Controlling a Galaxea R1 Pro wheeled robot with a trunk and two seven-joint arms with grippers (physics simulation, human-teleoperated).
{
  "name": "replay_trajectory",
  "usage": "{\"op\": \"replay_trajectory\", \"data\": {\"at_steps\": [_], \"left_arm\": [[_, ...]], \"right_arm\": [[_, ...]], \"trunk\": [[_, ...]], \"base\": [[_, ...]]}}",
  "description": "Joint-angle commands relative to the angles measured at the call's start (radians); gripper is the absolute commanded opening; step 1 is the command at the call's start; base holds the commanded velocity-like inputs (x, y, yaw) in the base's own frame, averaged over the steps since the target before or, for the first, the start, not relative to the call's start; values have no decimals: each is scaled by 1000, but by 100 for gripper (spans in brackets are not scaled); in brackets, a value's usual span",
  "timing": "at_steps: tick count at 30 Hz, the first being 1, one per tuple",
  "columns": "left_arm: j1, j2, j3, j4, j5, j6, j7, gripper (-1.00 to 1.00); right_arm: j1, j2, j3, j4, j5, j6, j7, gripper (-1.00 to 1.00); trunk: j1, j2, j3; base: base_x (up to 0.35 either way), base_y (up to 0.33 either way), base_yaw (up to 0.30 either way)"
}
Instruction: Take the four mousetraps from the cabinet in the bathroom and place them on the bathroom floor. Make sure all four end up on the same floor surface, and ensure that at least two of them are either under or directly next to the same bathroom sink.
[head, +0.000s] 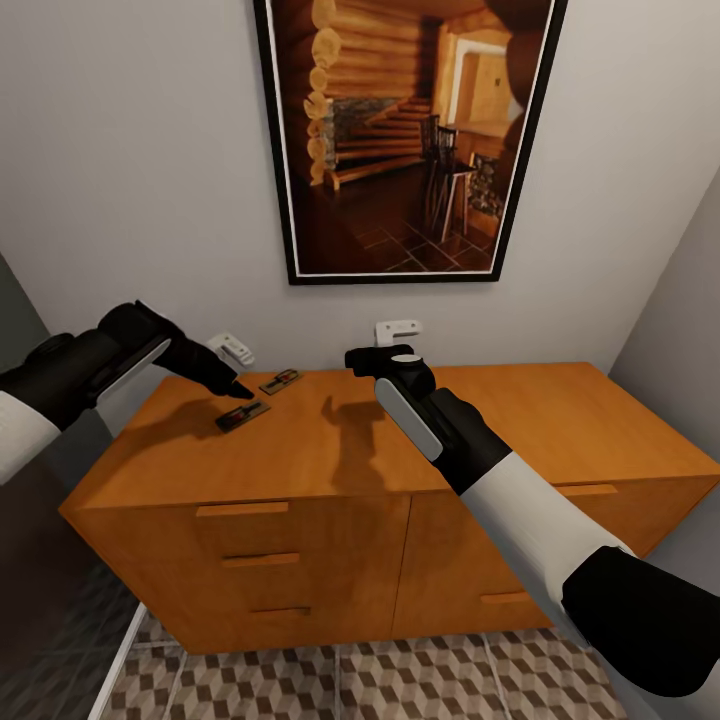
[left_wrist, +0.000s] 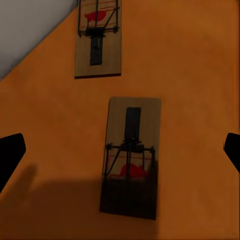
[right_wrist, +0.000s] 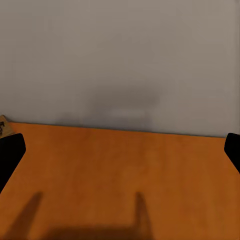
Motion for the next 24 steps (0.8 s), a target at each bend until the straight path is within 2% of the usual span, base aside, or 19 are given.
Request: {"op": "replay_trajectory", "data": {"at_steps": [1, 11, 24], "left_arm": [[0, 1, -3, 4, 2, 1, -7, 100], [8, -1, -3, 78, 1, -84, -67, 100], [14, -2, -3, 94, 1, -98, -72, 100]], "right_arm": [[-1, 0, 3, -1, -10, 1, -10, 100], [-1, 0, 3, -1, -10, 2, -10, 100], [-1, 0, 3, -1, -10, 2, -10, 100]], "trunk": [[0, -1, -1], [0, -1, -1], [0, -1, -1]], "base": [[0, 0, 0], [0, 0, 0], [0, 0, 0]]}}
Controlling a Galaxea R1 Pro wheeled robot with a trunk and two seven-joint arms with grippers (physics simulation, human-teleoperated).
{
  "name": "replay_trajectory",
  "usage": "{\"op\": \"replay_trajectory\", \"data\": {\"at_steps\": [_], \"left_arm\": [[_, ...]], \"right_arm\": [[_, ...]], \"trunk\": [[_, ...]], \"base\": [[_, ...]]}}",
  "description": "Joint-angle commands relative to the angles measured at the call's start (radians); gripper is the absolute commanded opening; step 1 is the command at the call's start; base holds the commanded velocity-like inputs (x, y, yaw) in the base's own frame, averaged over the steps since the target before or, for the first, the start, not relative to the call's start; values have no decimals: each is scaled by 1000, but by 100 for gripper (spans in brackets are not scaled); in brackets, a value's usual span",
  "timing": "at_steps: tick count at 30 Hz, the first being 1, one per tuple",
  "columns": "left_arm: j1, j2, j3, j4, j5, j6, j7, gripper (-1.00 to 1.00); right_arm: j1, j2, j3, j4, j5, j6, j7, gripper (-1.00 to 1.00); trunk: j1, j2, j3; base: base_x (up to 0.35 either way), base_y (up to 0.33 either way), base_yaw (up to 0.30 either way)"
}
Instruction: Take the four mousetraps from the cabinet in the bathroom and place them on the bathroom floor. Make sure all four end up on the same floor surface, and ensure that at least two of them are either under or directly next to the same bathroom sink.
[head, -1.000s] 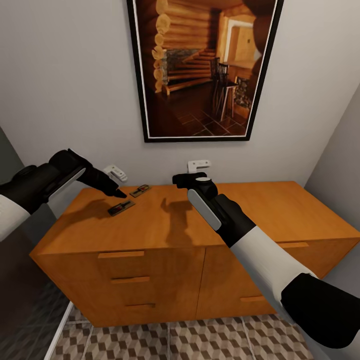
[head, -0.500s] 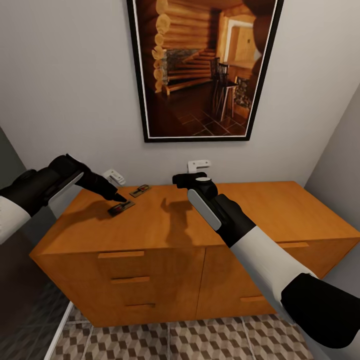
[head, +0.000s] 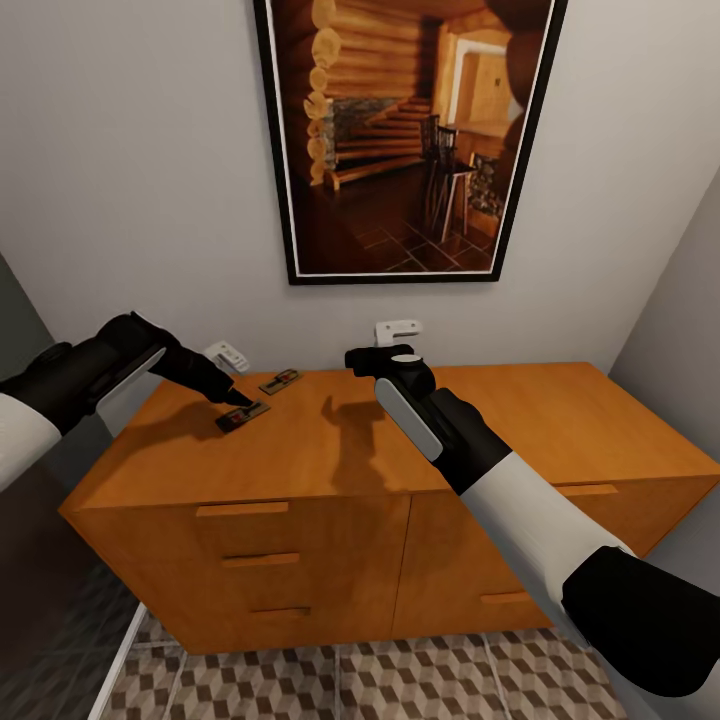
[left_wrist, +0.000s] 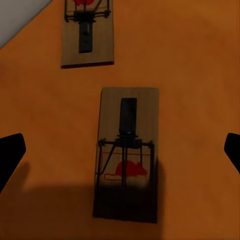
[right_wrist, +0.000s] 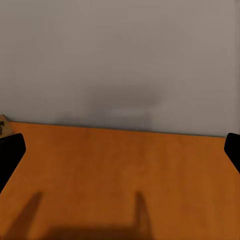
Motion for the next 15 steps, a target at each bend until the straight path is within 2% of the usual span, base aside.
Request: {"op": "replay_trajectory", "data": {"at_steps": [1, 8, 15], "left_arm": [[0, 1, -3, -1, 4, 4, 1, 100], [3, 3, -3, 2, 4, 3, 1, 100], [13, 1, -3, 39, 4, -24, 1, 100]], "right_arm": [[-1, 0, 3, -1, -10, 1, -10, 100], [-1, 0, 3, -1, -10, 1, -10, 100], [-1, 0, 3, -1, -10, 1, -10, 100]], "trunk": [[0, -1, -1], [0, -1, -1], [0, -1, -1]], "base": [[0, 0, 0], [0, 0, 0], [0, 0, 0]]}}
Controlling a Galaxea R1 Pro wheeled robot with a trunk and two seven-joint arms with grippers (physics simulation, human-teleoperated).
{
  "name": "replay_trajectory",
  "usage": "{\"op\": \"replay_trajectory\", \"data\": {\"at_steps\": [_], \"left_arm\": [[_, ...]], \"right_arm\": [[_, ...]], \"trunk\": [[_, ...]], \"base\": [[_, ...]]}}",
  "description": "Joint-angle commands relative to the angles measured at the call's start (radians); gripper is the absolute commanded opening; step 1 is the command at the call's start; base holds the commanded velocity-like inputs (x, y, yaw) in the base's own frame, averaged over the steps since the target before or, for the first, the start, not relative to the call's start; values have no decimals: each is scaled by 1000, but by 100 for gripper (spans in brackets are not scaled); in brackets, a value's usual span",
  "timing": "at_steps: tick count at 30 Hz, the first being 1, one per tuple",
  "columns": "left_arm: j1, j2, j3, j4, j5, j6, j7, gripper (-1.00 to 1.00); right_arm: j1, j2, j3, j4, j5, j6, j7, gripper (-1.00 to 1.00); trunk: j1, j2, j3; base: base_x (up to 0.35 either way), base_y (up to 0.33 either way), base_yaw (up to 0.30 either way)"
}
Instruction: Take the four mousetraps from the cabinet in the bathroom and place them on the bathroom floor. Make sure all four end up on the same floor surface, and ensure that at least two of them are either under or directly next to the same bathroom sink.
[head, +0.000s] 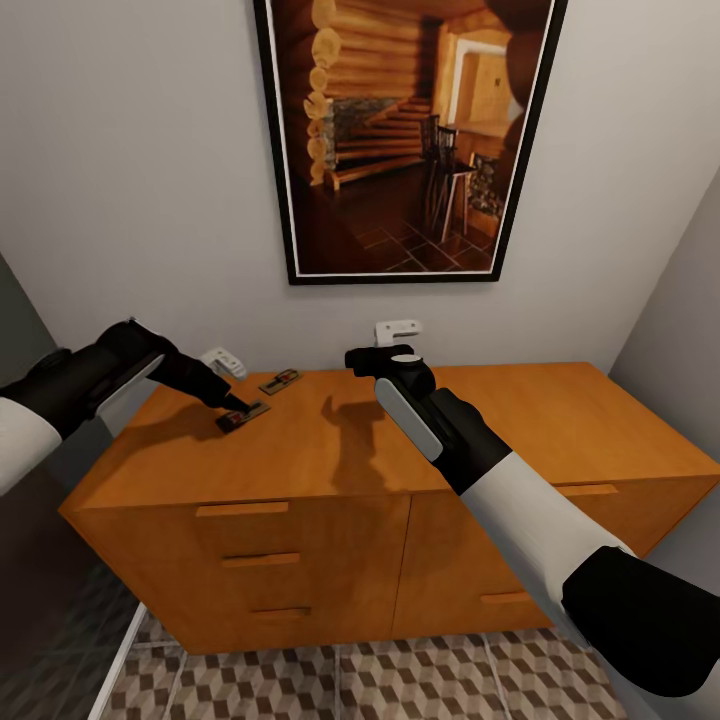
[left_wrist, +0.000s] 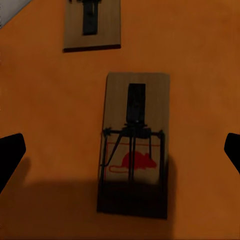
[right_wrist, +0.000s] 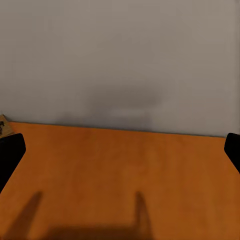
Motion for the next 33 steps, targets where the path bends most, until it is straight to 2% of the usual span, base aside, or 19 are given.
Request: {"op": "replay_trajectory", "data": {"at_steps": [1, 11, 33], "left_arm": [[-1, 1, -4, 4, 5, -2, 1, 100], [3, -2, -4, 44, 5, -55, -23, 100], [15, -4, -4, 53, 4, -61, -39, 100]], "right_arm": [[-1, 0, 3, -1, -10, 1, -10, 100], [-1, 0, 3, -1, -11, 1, -10, 100], [-1, 0, 3, -1, -10, 1, -10, 100]], "trunk": [[0, -1, -1], [0, -1, -1], [0, -1, -1]], "base": [[0, 0, 0], [0, 0, 0], [0, 0, 0]]}}
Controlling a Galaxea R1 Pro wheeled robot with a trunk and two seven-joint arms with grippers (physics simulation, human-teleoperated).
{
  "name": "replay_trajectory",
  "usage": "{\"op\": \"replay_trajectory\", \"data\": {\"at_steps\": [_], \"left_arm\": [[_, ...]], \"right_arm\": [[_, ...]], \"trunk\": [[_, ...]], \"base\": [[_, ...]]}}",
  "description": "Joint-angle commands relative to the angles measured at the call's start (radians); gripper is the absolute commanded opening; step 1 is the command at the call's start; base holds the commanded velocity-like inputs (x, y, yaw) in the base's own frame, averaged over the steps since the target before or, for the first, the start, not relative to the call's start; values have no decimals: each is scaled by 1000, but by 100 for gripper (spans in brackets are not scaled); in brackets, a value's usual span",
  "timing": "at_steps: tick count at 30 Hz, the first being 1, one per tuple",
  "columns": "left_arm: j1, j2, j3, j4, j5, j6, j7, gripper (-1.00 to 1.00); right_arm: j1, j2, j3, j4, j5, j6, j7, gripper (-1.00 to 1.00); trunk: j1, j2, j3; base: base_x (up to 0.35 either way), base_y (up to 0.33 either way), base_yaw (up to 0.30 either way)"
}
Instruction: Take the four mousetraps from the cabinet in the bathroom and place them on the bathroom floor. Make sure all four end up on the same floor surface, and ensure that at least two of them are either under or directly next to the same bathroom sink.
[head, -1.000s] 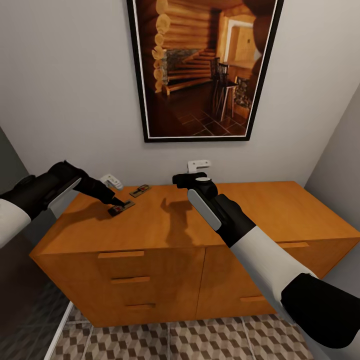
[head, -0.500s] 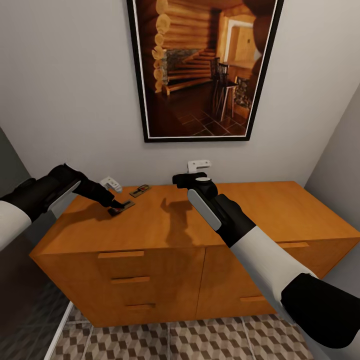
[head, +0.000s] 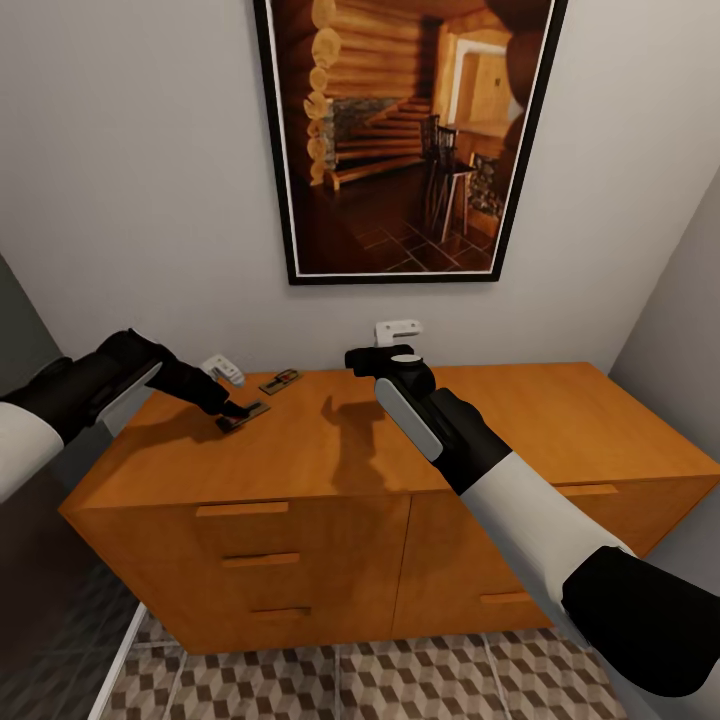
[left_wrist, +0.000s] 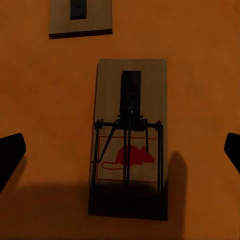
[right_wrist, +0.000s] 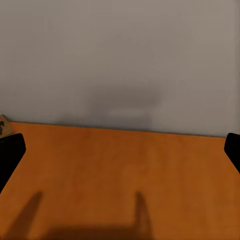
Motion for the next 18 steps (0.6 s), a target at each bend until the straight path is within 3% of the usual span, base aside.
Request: {"op": "replay_trajectory", "data": {"at_steps": [1, 7, 12, 18], "left_arm": [[-1, 1, -4, -1, 6, 5, 2, 100], [6, 1, -4, 0, 8, -10, 2, 100], [11, -1, -4, 39, 8, -71, 1, 100], [14, -19, -4, 82, 8, -87, 0, 100]], "right_arm": [[-1, 0, 3, -1, -10, 1, -10, 100], [-1, 0, 3, 0, -11, 1, -10, 100], [-1, 0, 3, 1, -11, 1, -10, 100], [-1, 0, 4, 1, -12, 1, -10, 100]], "trunk": [[0, -1, -1], [0, -1, -1], [0, -1, -1], [0, -1, -1]], "base": [[0, 0, 0], [0, 0, 0], [0, 0, 0], [0, 0, 0]]}}
